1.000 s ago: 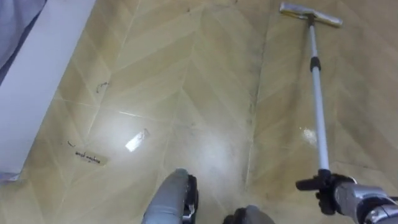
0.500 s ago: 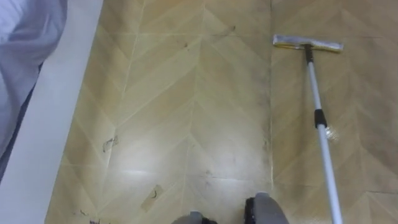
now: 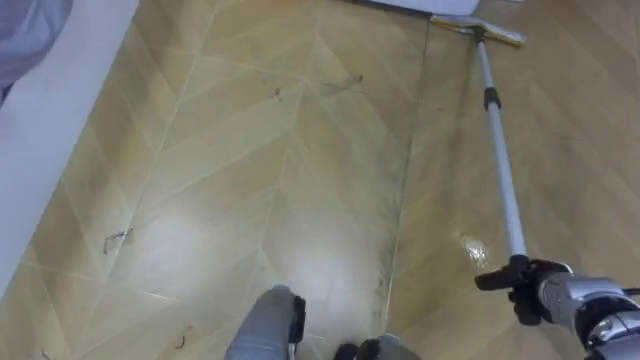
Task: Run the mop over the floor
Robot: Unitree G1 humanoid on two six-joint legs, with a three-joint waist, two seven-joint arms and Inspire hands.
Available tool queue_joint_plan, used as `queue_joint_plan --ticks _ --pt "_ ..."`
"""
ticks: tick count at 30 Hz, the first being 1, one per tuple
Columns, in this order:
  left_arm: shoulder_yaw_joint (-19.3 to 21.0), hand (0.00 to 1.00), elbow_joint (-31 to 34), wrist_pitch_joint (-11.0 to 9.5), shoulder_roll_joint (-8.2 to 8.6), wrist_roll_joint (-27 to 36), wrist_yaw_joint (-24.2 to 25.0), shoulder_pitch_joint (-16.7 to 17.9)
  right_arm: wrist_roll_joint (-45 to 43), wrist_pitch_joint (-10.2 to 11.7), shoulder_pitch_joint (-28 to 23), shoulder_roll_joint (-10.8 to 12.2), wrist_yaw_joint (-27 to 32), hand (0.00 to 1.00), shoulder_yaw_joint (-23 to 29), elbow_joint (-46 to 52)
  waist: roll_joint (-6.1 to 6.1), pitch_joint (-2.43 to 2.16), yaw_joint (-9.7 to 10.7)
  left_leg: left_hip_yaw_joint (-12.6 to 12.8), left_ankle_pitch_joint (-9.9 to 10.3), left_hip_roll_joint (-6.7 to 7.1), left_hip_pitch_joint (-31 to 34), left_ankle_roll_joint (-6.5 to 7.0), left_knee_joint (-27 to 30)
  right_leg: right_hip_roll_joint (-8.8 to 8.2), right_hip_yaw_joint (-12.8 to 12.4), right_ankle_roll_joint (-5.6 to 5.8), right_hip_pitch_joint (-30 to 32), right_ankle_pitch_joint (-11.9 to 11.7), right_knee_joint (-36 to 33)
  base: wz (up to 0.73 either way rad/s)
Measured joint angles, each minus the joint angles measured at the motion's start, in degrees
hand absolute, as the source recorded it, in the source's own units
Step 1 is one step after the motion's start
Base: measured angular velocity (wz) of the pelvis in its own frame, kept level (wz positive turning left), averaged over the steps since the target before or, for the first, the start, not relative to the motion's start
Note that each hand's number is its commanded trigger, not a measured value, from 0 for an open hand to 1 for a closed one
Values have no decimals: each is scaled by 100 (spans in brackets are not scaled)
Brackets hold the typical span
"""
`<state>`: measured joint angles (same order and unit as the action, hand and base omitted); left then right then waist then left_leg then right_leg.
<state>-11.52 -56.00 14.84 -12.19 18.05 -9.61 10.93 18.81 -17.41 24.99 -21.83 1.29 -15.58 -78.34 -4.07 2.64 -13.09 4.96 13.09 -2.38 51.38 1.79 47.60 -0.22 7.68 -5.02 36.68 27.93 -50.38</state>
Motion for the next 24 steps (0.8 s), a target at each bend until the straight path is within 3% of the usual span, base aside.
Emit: queue_joint_plan --ticks 1,2,3,4,5,6,7,8,9,11,13,14,15,17,19,20,22,24 --pt "0 0 -39 -1 2 -14 28 0 -1 47 -184 -19 -6 100 1 0 24 -55 24 59 63 19 -55 115 3 -48 20 74 -58 51 34 23" --pt "-2 0 -44 -10 10 -21 63 -49 -34 139 -527 -74 -6 100 1 -8 51 -98 90 222 204 63 -176 365 6 -158 13 218 -189 137 49 24" --pt "-2 0 -95 -59 49 -44 94 -127 -97 195 -862 -158 7 100 -8 -38 132 -90 134 297 340 200 -305 535 25 -295 -76 300 -246 190 -145 24" --pt "-3 0 -87 -94 64 -89 124 -136 -135 201 -1000 -193 19 100 -19 -79 205 -108 158 309 394 275 -353 614 51 -371 -104 345 -221 165 -326 26" --pt "12 0 -73 -192 102 -146 132 -147 -169 250 -1301 -249 77 100 -63 -178 338 -153 278 325 569 435 -459 714 113 -520 -119 572 -114 18 -834 34" --pt "12 0 -25 -257 108 -211 111 -149 -207 255 -1645 -259 189 100 -88 -188 465 -205 397 335 753 557 -580 798 175 -614 -242 637 78 -303 -1376 35" --pt "7 0 -2 -284 109 -228 98 -151 -222 255 -1772 -243 244 100 -88 -187 511 -198 427 310 837 608 -648 809 202 -628 -309 665 172 -506 -1636 24" --pt "14 0 1 -316 111 -310 86 -172 -224 259 -1970 -174 346 100 -86 -173 654 -246 538 249 967 665 -757 841 216 -626 -398 700 355 -835 -2016 14" --pt "6 0 1 -322 114 -464 33 -227 -224 264 -2071 -37 468 100 -54 -173 714 -247 658 126 1025 756 -837 856 191 -618 -474 680 578 -836 -2216 9" --pt "9 0 -17 -339 168 -698 -12 -342 -224 304 -2098 175 668 100 9 -168 807 -193 715 -132 1068 826 -937 819 163 -481 -521 660 992 -725 -2061 -13" --pt "-28 0 -14 -330 238 -881 -46 -356 -224 320 -2096 382 826 100 56 -149 844 -195 736 -342 1090 876 -1065 774 33 -410 -517 658 1208 -710 -1211 -15" --pt "-78 0 -27 -320 267 -882 -78 -354 -226 321 -2093 488 883 100 118 -133 838 -193 785 -418 1108 916 -1174 741 -56 -365 -530 618 1196 -743 -459 8" --pt "-131 0 -79 -313 275 -891 -102 -352 -244 320 -2088 575 931 100 157 -132 783 -173 801 -432 1143 939 -1309 698 -132 -349 -582 541 1140 -924 255 12" --pt "-125 0 -192 -238 298 -900 -115 -338 -308 287 -2043 622 960 100 271 -73 742 -171 803 -552 1244 931 -1460 596 -163 -322 -487 460 968 -1303 534 16" --pt "-83 0 -186 -119 278 -873 -126 -306 -310 183 -1838 603 923 100 351 -31 746 -174 763 -646 1304 840 -1627 490 -201 -256 -341 347 758 -1247 612 11" --pt "-37 0 -171 -99 254 -875 -134 -299 -310 74 -1607 565 848 100 361 -46 622 -135 682 -623 1333 780 -1708 432 -205 -212 -334 281 695 -1200 584 -5" --pt "11 0 -139 -105 222 -863 -151 -318 -295 -218 -1289 552 734 100 346 -323 479 -113 517 -522 1362 661 -1802 365 -199 -144 -346 187 624 -1140 564 -4" --pt "14 0 -149 -99 210 -861 -144 -305 -355 -243 -1270 476 583 100 323 -422 305 -58 483 -322 1394 455 -1829 271 -131 -44 -273 81 564 -1133 585 0"
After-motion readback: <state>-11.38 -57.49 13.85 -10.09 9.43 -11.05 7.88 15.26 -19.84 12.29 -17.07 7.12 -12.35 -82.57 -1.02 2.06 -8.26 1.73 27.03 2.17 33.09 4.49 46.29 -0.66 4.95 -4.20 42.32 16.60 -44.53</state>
